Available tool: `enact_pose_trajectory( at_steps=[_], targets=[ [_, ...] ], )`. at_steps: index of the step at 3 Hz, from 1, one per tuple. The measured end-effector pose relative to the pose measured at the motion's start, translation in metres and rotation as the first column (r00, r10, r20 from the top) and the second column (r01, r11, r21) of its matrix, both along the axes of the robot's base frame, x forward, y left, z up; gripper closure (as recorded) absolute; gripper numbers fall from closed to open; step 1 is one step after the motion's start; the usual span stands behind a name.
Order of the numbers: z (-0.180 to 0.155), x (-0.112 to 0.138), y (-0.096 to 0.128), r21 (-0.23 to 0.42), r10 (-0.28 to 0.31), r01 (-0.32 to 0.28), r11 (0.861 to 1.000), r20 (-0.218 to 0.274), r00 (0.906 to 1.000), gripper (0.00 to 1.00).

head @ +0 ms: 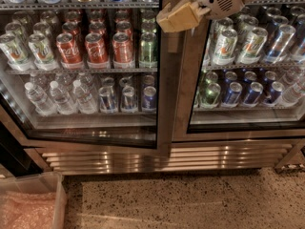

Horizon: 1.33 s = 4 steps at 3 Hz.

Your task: Open left fridge door

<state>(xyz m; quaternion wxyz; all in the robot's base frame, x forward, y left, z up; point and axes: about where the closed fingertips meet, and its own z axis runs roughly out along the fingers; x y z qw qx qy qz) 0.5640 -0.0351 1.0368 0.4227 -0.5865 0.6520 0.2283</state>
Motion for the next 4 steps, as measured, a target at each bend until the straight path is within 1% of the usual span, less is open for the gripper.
enact_pose_trajectory(
  at_steps=[1, 2, 3, 4],
  targets=[
    [0.0, 0.0, 0.0, 0.0, 0.0, 0.0, 1.0, 0.0, 1.0, 0.58],
    [-0.001, 0.0, 0.002, -0.008, 0.009, -0.009, 1.0, -0.004, 1.0, 0.61],
    [-0.004, -0.008, 0.003, -0.015, 0.018, -0.018, 1.0, -0.001, 0.9998, 0.81],
    [-0.003, -0.011, 0.003, -0.014, 0.017, -0.017, 1.0, -0.001, 0.9998, 0.97]
  ],
)
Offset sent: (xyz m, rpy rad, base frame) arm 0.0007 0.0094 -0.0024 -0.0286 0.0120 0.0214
